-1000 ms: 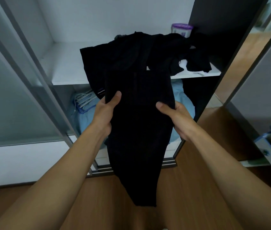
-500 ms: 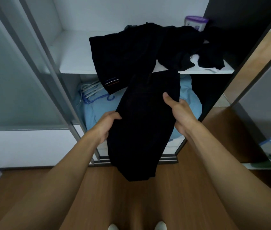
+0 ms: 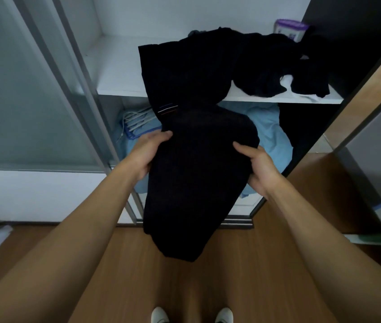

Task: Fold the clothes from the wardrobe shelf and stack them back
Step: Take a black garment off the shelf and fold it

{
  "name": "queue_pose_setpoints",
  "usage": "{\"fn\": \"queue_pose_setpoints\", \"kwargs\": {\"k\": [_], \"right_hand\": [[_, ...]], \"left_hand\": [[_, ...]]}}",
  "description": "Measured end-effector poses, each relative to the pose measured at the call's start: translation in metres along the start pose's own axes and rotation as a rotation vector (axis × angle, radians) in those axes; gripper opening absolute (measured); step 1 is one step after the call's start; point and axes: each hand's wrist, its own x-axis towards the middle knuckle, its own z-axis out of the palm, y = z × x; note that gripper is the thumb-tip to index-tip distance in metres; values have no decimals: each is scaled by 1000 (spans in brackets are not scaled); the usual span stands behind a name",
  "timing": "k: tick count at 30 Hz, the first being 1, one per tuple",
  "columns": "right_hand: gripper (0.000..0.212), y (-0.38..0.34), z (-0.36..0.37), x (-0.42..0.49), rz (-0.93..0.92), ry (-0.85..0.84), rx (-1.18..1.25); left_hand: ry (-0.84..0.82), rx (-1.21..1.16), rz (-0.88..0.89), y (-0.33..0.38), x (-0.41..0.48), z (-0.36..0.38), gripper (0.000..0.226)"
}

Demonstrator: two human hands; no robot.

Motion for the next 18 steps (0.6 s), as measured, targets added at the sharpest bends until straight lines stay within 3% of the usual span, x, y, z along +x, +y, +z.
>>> {"fn": "queue_pose_setpoints", "kwargs": {"k": [2, 4, 6, 9, 11, 15, 18], "right_hand": [[26, -2, 0, 3, 34, -1, 9], [29, -1, 0, 3, 51, 14, 10], [34, 2, 0, 2, 66, 43, 33], [38, 6, -2, -1, 123, 45, 74], [40, 7, -3, -3, 178, 25, 71], [45, 3, -7, -4, 258, 11, 7], [48, -6, -10, -2, 302, 35, -51]], "left_hand": [[102, 200, 66, -11, -2, -3, 20], [312, 313, 103, -26, -4, -5, 23], [422, 349, 23, -40, -10, -7, 29], [281, 322, -281, -53, -27, 1, 53], [152, 294, -377, -60, -33, 5, 67], [-129, -39, -271, -70, -31, 8, 63], [-244, -227, -212, -67, -35, 11, 55]]}}
